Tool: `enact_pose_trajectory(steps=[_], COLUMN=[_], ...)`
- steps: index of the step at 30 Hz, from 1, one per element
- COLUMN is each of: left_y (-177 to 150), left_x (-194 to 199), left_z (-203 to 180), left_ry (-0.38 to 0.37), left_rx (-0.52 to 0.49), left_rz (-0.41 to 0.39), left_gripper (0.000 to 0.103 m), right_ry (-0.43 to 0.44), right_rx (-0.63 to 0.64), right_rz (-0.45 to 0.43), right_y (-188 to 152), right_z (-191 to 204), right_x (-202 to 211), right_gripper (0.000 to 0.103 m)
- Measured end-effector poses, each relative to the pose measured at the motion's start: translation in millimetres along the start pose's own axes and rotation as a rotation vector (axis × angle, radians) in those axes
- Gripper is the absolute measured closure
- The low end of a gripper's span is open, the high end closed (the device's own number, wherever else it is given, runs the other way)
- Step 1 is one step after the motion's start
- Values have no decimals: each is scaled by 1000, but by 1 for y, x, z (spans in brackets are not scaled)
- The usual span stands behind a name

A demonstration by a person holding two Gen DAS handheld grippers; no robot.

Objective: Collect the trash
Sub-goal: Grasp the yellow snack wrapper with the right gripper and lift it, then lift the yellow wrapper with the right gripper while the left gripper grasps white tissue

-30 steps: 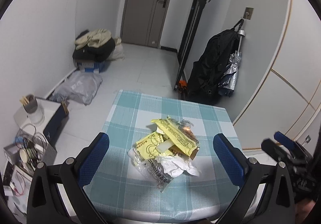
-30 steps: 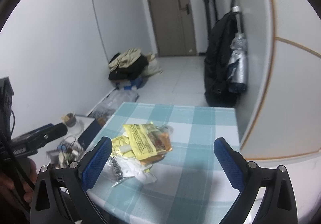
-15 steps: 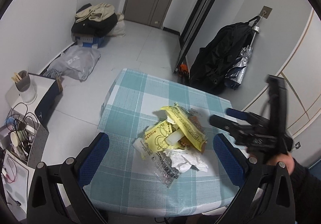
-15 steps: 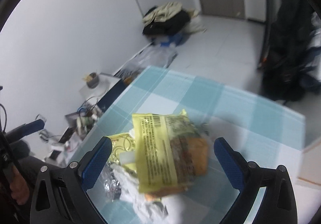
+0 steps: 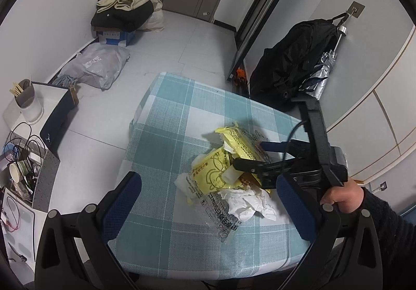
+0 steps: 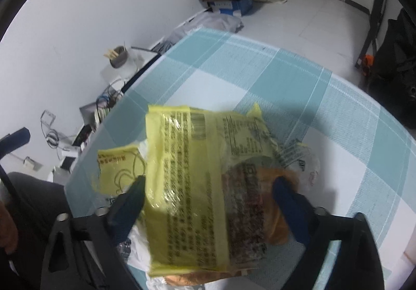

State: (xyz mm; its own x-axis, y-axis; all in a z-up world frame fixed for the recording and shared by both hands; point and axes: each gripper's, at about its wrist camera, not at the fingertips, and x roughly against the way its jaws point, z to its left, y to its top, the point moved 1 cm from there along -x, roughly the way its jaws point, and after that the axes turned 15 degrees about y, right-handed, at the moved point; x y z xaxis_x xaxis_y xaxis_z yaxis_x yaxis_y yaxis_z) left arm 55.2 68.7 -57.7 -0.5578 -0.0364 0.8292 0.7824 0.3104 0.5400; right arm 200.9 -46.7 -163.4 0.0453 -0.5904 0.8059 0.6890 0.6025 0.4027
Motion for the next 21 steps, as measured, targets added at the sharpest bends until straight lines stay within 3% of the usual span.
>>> enact_pose_trajectory(steps=[8, 13, 21], left_y=[-2, -4, -4], left_x=[2, 4, 5], left_z=[0, 0, -6], left_ry=[11, 33, 45], left_rx=[-11, -17, -24], left_rz=[-19, -41, -59], left_gripper=[1, 1, 1], right_ry=[25, 65, 63], right_rx=[-48, -105, -83], right_rz=[-31, -111, -237], right_y=[-5, -12, -29], right_z=[-6, -8, 6], right_x=[12, 36, 82], right_gripper=[42, 43, 43])
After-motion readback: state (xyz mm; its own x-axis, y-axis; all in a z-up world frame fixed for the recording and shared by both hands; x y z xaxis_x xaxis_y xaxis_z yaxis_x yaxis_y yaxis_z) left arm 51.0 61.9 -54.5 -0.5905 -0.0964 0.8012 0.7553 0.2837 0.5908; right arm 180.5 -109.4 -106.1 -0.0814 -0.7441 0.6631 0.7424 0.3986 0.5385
